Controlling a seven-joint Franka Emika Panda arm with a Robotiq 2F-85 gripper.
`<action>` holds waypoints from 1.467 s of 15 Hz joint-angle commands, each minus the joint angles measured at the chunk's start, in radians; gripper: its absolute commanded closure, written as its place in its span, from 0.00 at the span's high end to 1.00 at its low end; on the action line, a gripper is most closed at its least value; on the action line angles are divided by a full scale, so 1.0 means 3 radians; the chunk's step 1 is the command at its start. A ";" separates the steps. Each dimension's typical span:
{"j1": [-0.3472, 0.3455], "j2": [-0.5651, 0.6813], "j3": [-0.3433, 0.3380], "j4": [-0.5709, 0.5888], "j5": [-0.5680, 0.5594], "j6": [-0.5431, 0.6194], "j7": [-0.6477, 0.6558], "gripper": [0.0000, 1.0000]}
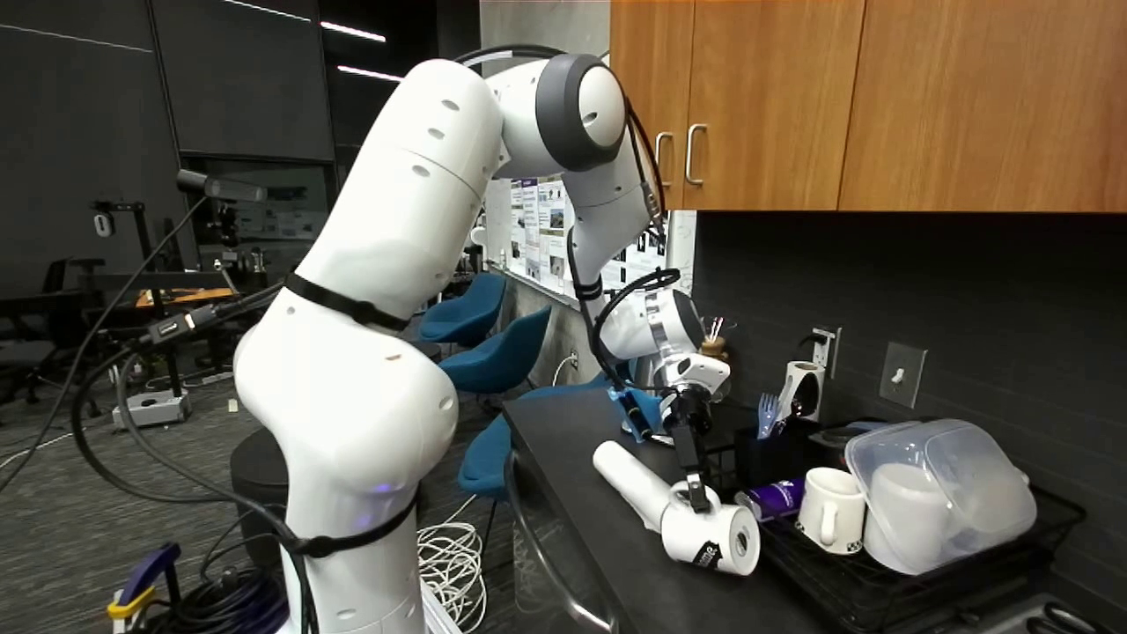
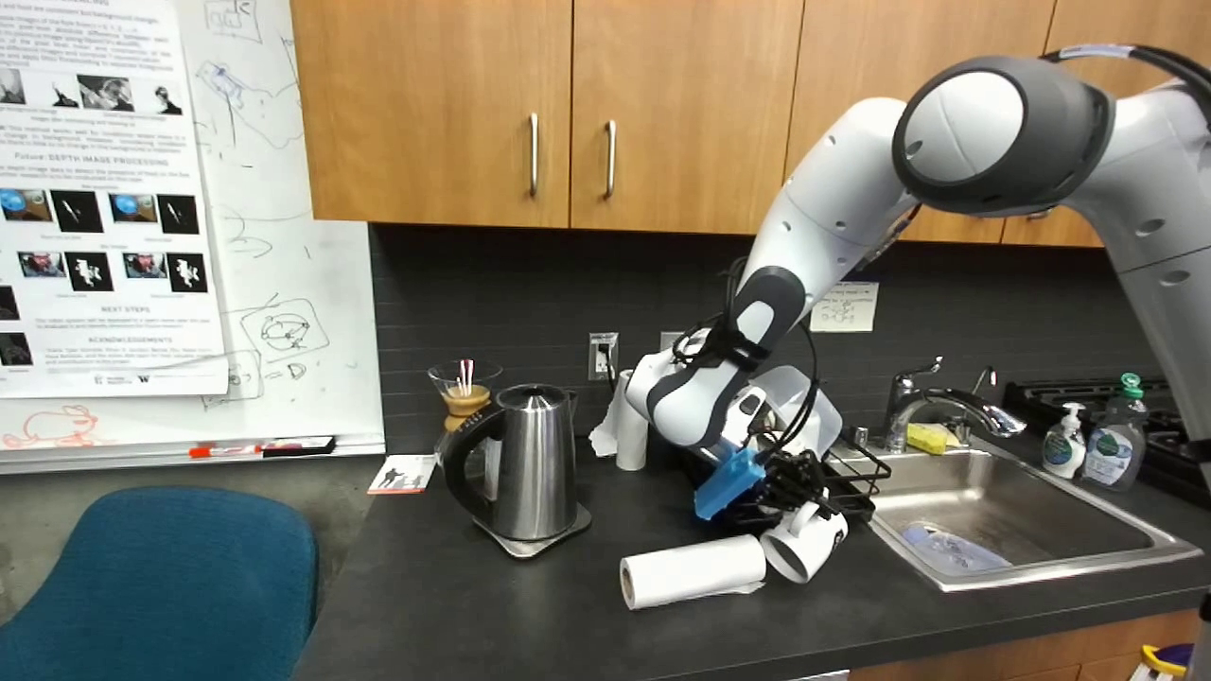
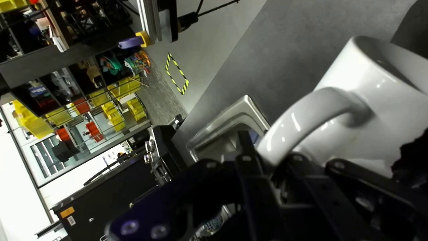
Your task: Take the mug cup off the dish rack
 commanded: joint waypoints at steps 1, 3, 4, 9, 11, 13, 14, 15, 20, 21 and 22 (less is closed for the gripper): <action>-0.0027 0.0013 -0.0072 0.0067 -0.0014 0.0083 -0.0130 0.04; -0.0038 0.0027 -0.0081 0.0078 -0.0019 0.0098 -0.0195 0.04; -0.0039 0.0039 -0.0085 0.0086 -0.0028 0.0109 -0.0235 0.04; -0.0037 0.0099 -0.0107 0.0144 -0.0048 0.0108 -0.0370 0.05; -0.0038 0.0098 -0.0116 0.0148 -0.0051 0.0108 -0.0385 0.40; -0.0044 0.0120 -0.0137 0.0170 -0.0064 0.0169 -0.0404 0.50; -0.0044 0.0134 -0.0148 0.0169 -0.0063 0.0177 -0.0404 0.55; -0.0045 0.0140 -0.0157 0.0174 -0.0058 0.0174 -0.0410 0.61; -0.0053 0.0156 -0.0187 0.0196 -0.0052 0.0114 -0.0442 0.91; -0.0054 0.0155 -0.0190 0.0199 -0.0053 0.0090 -0.0453 0.97; -0.0055 0.0149 -0.0192 0.0201 -0.0056 0.0078 -0.0454 0.98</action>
